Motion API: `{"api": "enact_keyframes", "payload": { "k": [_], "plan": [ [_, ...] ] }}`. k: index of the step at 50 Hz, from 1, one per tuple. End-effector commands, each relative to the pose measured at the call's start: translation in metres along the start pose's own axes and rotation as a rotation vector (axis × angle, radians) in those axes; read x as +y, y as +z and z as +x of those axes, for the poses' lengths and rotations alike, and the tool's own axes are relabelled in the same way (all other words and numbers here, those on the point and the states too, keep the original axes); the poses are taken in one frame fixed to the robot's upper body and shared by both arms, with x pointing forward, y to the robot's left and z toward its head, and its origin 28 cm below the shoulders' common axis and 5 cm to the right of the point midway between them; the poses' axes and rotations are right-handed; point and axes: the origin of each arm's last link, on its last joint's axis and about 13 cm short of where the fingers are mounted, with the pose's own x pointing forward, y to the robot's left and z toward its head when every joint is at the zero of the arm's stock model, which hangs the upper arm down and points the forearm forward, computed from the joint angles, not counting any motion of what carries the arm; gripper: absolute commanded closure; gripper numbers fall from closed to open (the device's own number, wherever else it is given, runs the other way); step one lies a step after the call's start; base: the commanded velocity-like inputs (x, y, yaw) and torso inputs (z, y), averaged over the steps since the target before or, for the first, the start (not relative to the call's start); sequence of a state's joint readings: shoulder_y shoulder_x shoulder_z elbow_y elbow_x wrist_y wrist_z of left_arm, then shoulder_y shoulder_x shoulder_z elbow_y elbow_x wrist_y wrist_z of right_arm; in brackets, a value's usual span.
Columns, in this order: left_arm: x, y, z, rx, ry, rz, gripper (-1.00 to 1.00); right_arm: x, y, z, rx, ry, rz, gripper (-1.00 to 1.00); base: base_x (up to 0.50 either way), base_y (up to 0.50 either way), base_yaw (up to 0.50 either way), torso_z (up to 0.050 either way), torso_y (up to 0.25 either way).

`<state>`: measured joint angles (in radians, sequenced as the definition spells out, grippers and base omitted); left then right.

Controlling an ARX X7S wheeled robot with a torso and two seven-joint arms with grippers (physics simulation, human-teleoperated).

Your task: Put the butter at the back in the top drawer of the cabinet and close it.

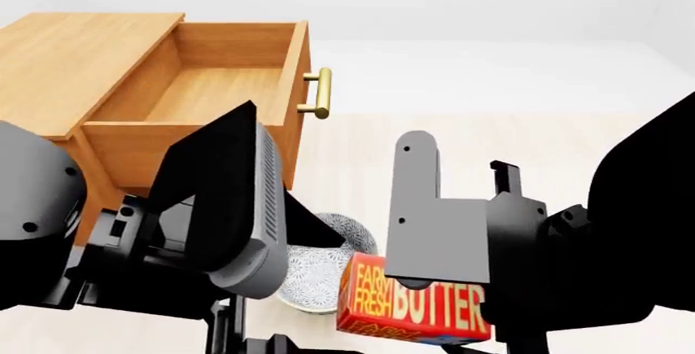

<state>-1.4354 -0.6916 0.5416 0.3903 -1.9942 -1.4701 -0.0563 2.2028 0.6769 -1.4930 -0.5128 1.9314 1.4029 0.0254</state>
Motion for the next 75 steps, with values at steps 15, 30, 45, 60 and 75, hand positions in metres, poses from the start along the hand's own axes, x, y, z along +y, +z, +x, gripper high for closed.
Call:
{"api": "enact_keyframes", "payload": {
  "k": [15,30,45,60,75],
  "plan": [
    [0.006,-0.005,0.013,0.038,-0.012,0.005,-1.00,0.000,0.004,-0.009,-0.029,-0.054,-0.020,1.00,0.00,0.00,0.00,0.000,0.001],
    [0.010,-0.006,0.020,0.030,-0.054,0.010,-1.00,0.001,0.005,-0.010,-0.039,-0.050,-0.029,1.00,0.00,0.00,0.00,0.001,0.001],
    [0.009,-0.005,0.024,0.000,-0.053,0.053,1.00,0.001,0.006,-0.009,-0.042,-0.051,-0.030,1.00,0.00,0.00,0.00,0.001,0.001],
    [0.008,-0.004,0.026,-0.022,-0.040,0.068,1.00,0.003,0.006,-0.010,-0.047,-0.049,-0.034,1.00,0.00,0.00,0.00,0.000,0.001],
    [0.010,-0.002,0.020,-0.042,-0.020,0.065,1.00,0.004,0.002,-0.026,-0.060,-0.057,0.017,-1.00,0.00,0.00,0.00,0.001,0.001]
  ]
}}
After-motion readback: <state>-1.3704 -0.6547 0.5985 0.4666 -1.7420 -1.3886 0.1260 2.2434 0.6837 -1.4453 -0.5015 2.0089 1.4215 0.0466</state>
